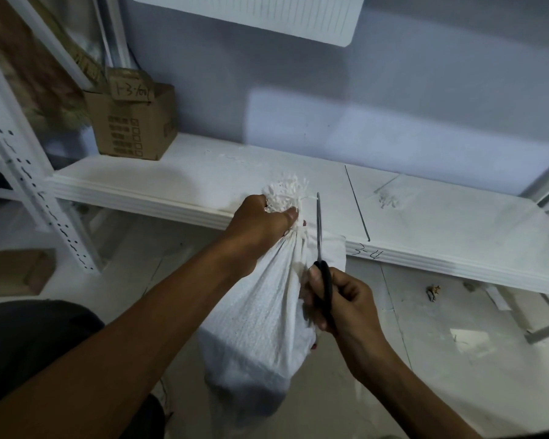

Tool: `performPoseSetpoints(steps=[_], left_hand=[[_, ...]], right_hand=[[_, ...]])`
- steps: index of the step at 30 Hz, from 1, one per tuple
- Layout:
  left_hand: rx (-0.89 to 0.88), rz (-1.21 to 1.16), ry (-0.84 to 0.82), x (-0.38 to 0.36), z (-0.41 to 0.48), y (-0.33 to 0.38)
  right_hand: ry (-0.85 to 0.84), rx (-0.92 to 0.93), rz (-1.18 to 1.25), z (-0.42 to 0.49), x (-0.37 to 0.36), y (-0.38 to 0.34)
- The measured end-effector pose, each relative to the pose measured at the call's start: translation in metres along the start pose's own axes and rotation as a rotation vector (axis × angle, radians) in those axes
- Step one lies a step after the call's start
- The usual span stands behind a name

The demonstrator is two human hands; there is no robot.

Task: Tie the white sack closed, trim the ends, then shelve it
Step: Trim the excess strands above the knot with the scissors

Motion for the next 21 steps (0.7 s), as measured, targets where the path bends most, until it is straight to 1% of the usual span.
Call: performPoseSetpoints(steps=[5, 7, 10, 13, 16, 17, 19, 21], left_hand=[[0.045, 0.021, -0.018, 0.001, -0.004, 0.001], [0.042, 0.000, -0.008, 0.005, -0.004, 0.002], [0.027, 0.006, 0.019, 0.009, -0.002, 0.002], [0.025, 0.021, 0.009, 0.011, -0.006, 0.003], [-0.042, 0.066, -0.060, 0.010, -0.012, 0.007], [-0.075, 0.100, -0.075, 0.010, -0.013, 0.008], [-0.141, 0.208, -0.041, 0.015, -0.014, 0.009], [-0.203, 0.359, -0.003, 0.016, -0.014, 0.011]], right_hand=[[0.057, 0.002, 0.102, 0.007, 0.010, -0.006], [0.090, -0.035, 0.160, 0.011, 0.016, -0.006], [0.020, -0.107, 0.206, 0.013, 0.015, -0.002], [-0.030, -0.137, 0.118, 0.010, 0.010, 0.003], [0.006, -0.147, 0.017, 0.010, 0.014, 0.007], [0.040, -0.155, 0.008, 0.012, 0.019, 0.008], [0.097, -0.160, -0.022, 0.015, 0.029, 0.010], [0.104, -0.160, -0.086, 0.018, 0.034, 0.011]])
Point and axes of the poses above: each hand's wrist, its own z-axis towards the middle knuckle, its own x-axis out of the back of the hand, y = z × x, the point moved 7 cm from there along z, towards the middle knuckle, and after that the axes turned 10 degrees about z, right-handed, at the moved point
